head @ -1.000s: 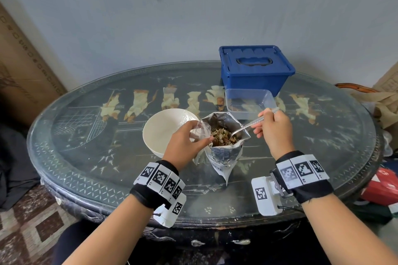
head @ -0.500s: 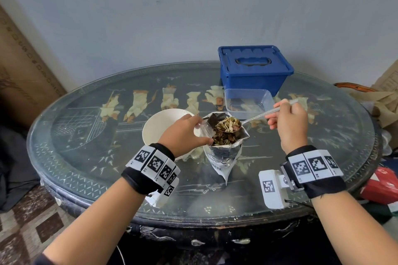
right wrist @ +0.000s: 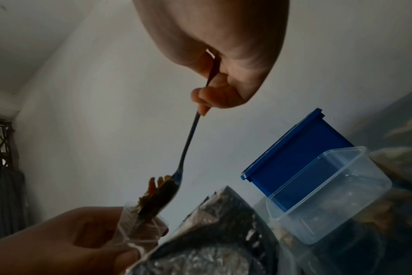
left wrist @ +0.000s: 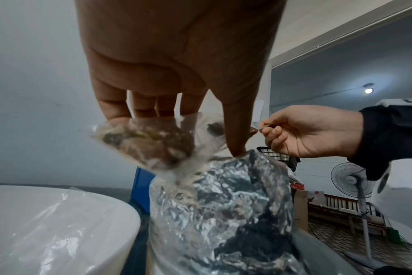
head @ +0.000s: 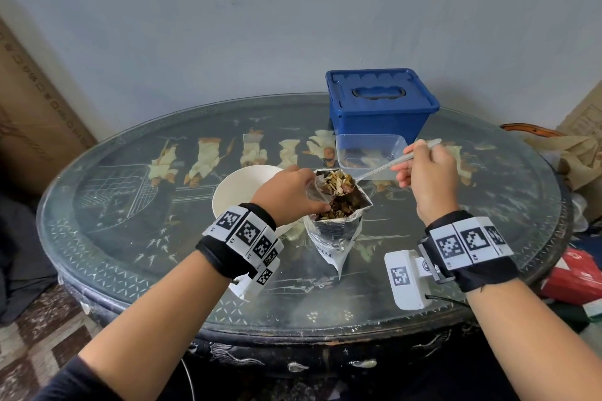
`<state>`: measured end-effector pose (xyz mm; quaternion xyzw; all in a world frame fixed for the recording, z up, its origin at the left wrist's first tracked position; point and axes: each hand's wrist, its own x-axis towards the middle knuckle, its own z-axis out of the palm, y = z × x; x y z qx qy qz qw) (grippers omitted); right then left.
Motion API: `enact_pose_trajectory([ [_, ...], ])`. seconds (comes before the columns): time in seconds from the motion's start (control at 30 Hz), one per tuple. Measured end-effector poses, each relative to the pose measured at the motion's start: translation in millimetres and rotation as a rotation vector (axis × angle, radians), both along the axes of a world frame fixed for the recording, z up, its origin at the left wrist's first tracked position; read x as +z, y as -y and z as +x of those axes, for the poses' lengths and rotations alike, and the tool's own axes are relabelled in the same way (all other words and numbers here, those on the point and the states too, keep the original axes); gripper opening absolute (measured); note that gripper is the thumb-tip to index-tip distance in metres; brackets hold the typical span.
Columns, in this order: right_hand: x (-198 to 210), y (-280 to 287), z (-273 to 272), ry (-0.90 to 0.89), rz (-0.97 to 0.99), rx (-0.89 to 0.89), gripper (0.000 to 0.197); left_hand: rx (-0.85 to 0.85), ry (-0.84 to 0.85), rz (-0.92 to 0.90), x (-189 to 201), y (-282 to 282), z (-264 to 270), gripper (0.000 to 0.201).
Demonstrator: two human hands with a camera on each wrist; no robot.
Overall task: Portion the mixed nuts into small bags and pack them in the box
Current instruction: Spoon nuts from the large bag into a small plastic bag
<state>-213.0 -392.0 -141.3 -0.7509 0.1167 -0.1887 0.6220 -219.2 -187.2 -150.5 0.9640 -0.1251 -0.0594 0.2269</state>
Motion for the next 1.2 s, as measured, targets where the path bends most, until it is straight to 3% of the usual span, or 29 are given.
enact_pose_trajectory([
  [0.33,-7.3,-6.6,0.7,0.003,0.014,0.065,0.029,0.011,-0.018,-0.014,-5.4,6.8,1.5,0.063],
  [0.8,-14.0,-10.7,3.4,0.009,-0.049,0.113,0.033,0.032,-0.001,-0.015,-12.5,10.5,3.8,0.062],
  [1.03,-0.6,-20.2,0.8,0.051,-0.074,0.162,0.029,0.055,0.036,-0.113,-13.6,10.1,0.1,0.058],
  [1.2,19.2,-32.1,-2.6,0.167,-0.217,0.217,0.024,0.085,0.065,-0.269,-13.0,8.3,-5.8,0.057],
])
